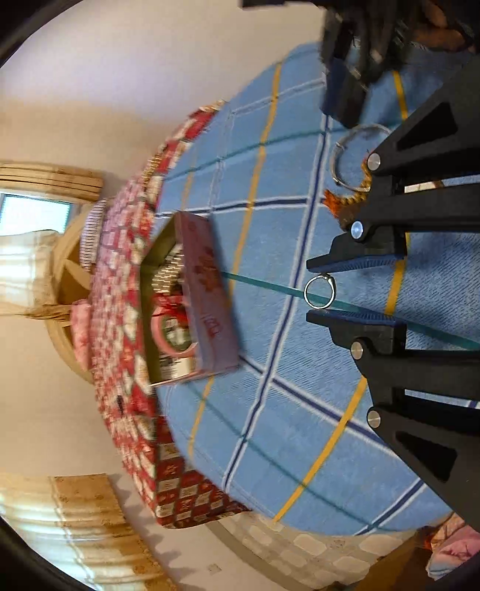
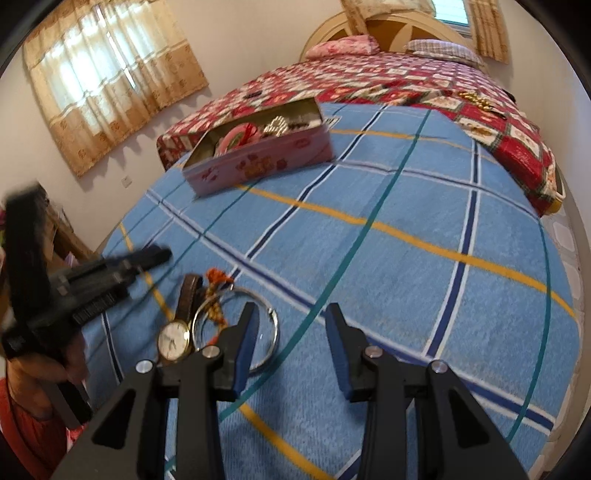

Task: Organize jewelry
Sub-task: 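Grasp the small silver ring with the left tool while the right tool grasps the silver bangle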

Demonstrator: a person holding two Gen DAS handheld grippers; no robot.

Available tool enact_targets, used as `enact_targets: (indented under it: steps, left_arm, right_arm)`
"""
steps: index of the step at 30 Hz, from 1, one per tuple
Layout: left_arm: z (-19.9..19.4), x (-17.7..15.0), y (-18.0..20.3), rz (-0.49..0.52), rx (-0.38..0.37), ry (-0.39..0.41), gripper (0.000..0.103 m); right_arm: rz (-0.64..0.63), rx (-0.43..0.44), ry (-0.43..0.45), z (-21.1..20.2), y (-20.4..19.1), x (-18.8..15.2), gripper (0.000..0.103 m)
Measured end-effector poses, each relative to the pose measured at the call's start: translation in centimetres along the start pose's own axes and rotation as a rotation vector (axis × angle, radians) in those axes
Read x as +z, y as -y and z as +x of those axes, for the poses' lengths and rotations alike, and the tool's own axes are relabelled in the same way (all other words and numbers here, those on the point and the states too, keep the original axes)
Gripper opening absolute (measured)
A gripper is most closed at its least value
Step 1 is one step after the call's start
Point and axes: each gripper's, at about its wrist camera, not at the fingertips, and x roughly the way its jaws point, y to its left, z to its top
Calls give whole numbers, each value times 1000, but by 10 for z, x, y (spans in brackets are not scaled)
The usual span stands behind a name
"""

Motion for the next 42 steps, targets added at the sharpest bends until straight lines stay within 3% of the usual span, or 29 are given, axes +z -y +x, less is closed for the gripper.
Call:
enact_targets:
  steps: [11, 13, 15, 18, 22, 27, 34, 38, 42]
  left_arm:
    - [-10, 8, 3, -7, -18, 32, 20]
    - [-10, 7, 2, -11, -16, 29, 20]
    - [-10, 6, 0, -17, -16, 28, 20]
    - [-12, 6, -3, -28, -14, 31, 20]
    - [-14, 7, -6, -36, -14, 42, 20]
    - [-15, 11, -10, -44, -18, 56, 20]
    - [-11, 19, -11, -42, -28, 67, 20]
    - [-9, 20, -12, -44, -35, 66, 20]
    - [-4, 18, -16, -50, -37, 53, 20]
  right_arm:
    - [-141, -111, -9, 18, -24, -2, 40]
    - [-207, -166, -8, 22, -33, -4, 33]
    - [-264, -185, -17, 23, -39, -5, 11]
    - [-303, -210, -22, 23, -43, -7, 9]
    - [-243, -157, -19, 14, -35, -2, 8]
    - [-173, -125, 79, -17, -25, 18, 7]
    - [-189, -128, 188, -37, -33, 54, 6]
    - [-194, -136, 175, -31, -27, 61, 7]
    - [-142, -110, 59, -3, -4, 52, 15]
